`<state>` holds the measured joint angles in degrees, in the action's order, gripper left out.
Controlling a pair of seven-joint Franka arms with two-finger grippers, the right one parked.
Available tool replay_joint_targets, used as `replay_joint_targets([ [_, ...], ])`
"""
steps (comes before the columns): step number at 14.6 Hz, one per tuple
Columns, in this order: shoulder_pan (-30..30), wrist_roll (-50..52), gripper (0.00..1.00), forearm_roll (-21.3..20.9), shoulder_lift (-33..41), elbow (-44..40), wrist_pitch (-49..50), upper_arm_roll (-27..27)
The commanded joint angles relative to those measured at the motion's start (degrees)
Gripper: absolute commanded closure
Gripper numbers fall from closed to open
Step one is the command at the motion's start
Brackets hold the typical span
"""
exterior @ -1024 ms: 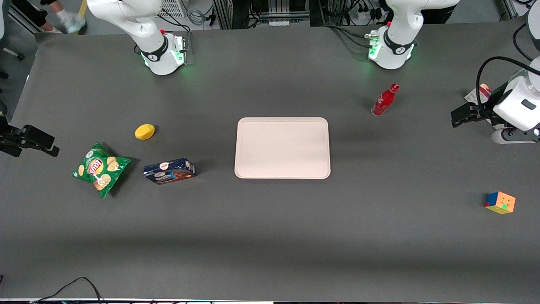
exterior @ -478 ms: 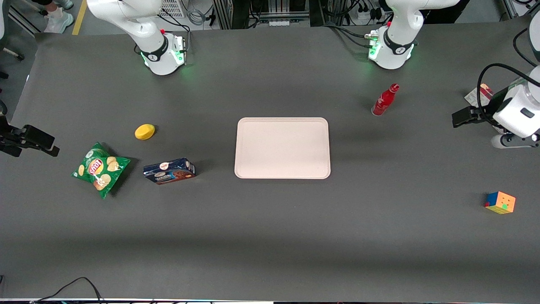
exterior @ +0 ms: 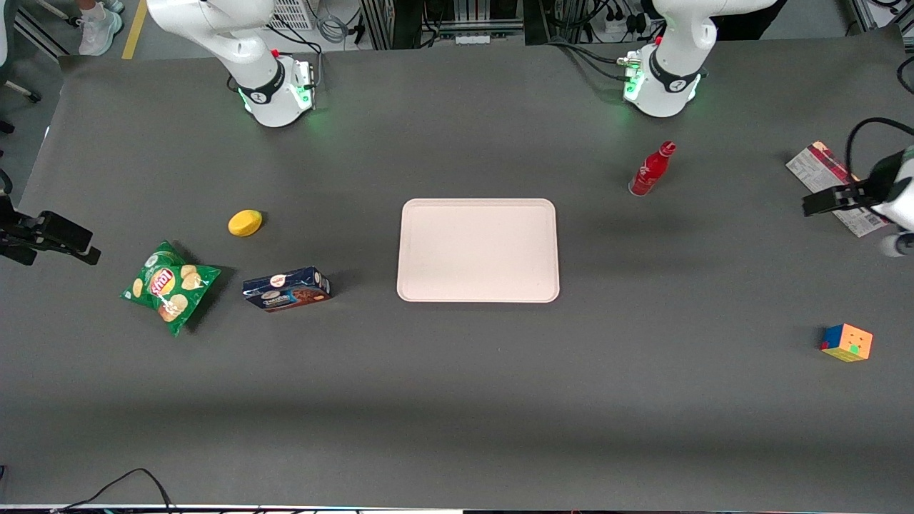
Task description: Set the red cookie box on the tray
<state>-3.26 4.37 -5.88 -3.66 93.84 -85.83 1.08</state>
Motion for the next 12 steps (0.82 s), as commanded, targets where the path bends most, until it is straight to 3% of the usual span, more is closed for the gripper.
replay_joint_targets([
  [1,0.1,-4.5,0.0,-1.3,-1.5,-0.8,0.3,8.4],
  [5,-0.3,-8.2,0.0,-1.2,-2.8,3.5,-2.9,18.1],
  [7,-0.3,-14.1,0.0,-1.2,-2.8,9.1,-9.7,22.4],
  [12,-0.7,-15.1,0.0,-1.3,1.3,24.8,-20.8,27.7],
])
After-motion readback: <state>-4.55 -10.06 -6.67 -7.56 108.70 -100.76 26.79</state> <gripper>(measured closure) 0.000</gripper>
